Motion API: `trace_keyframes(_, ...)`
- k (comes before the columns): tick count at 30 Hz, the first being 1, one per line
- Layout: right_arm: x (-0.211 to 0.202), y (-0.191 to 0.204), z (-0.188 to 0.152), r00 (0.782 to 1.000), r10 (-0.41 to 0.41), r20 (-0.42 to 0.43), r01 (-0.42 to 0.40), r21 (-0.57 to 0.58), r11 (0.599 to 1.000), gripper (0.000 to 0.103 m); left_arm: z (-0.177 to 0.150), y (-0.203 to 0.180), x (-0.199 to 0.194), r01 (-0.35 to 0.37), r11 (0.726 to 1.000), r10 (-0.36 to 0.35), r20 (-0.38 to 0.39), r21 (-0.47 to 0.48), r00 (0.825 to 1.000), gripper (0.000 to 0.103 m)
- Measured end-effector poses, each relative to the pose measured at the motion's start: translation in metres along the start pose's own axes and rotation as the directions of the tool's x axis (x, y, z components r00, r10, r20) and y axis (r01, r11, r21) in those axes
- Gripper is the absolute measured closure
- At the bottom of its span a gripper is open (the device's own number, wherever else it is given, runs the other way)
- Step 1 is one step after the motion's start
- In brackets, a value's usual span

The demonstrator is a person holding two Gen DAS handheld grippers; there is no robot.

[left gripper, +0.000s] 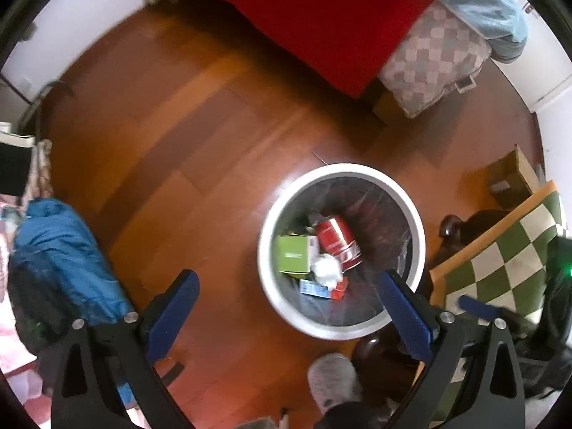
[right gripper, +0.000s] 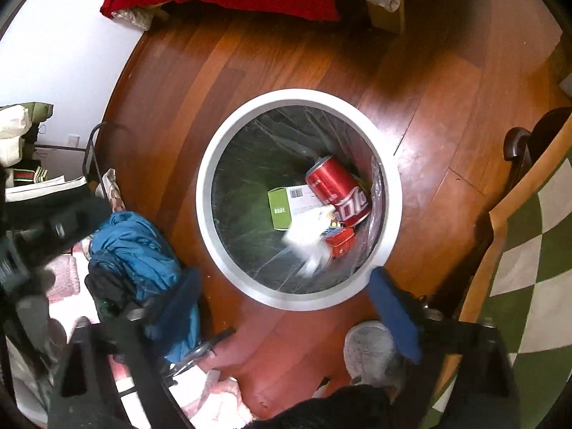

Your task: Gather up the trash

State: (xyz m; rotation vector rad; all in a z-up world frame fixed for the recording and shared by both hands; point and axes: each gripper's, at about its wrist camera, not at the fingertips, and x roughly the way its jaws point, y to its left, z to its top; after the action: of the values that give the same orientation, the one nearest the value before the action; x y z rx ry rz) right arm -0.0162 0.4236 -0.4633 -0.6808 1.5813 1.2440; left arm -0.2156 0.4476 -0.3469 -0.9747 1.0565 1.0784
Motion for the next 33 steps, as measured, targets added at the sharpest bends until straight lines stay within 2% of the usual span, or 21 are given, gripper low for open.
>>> trace_keyframes(3, -0.02, 0.005, -0.011, 0.997, -0.073, 0.033, 0.074, -0.026, 0.997, 0.002, -0.019, 0.0, -0.027, -0.015, 1.0, 0.015, 0.041, 0.005, 0.999, 0.001)
trace_keyframes(7, -0.06, 0.015, -0.034, 0.981, -0.166, 0.102, 0.173, -0.065, 0.983, 0.002, -0.042, -0.004, -0.066, -0.017, 1.0, 0.014, 0.092, 0.022, 0.996, 0.001)
trace_keyframes(13, -0.128, 0.03, -0.083, 0.961, -0.195, 0.195, 0.215, -0.087, 0.973, 0.001, -0.072, -0.018, -0.124, 0.0, 0.998, -0.009, 0.157, 0.06, 0.988, 0.001)
trace_keyframes(22, -0.214, 0.045, -0.16, 0.951, -0.136, 0.279, 0.171, -0.106, 0.979, 0.001, -0.121, -0.027, -0.196, 0.04, 0.992, -0.064, 0.214, 0.116, 0.975, 0.001)
trace_keyframes(33, -0.332, 0.078, -0.235, 0.923, -0.006, 0.384, 0.088, -0.197, 0.977, 0.0, -0.161, -0.031, -0.297, 0.145, 0.976, -0.191, 0.312, 0.164, 0.931, 0.001)
